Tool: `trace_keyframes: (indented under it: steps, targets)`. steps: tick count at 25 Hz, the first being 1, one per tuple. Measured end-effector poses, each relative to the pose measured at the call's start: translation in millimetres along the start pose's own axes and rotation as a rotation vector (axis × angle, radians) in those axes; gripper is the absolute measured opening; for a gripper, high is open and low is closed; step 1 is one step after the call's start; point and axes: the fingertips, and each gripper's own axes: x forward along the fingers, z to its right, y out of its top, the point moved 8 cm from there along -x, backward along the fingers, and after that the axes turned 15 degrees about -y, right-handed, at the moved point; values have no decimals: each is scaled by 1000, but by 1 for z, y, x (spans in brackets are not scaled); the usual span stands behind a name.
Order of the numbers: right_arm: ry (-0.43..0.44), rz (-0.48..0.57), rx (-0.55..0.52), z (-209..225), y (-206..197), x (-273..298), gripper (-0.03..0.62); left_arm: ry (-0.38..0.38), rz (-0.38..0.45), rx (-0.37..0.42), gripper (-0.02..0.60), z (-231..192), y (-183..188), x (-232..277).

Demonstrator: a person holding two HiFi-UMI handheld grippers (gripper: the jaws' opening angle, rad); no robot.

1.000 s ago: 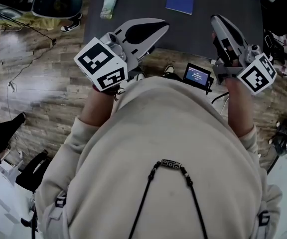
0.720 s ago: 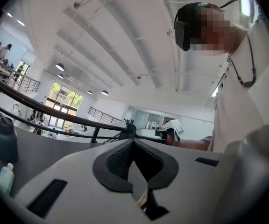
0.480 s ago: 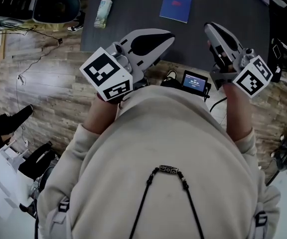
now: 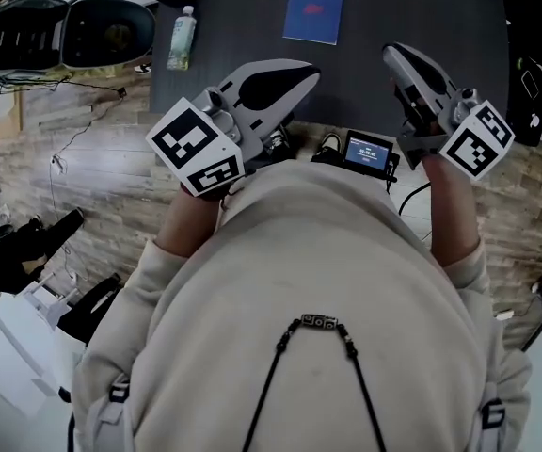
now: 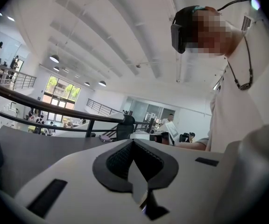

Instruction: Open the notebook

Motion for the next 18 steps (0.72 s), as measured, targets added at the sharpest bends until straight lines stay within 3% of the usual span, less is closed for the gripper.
trace_keyframes:
  steps: [6,11,18]
  targets:
    - [-69,52,11,20,8,-11,15,-57,-38,-10,5,-27,4,26]
    - [-153,96,28,35,44,-8,15,-141,-25,4,5,-71,35,47]
    - [-247,137,3,26,64,8,15,-252,-23,51,5,-113,60,54]
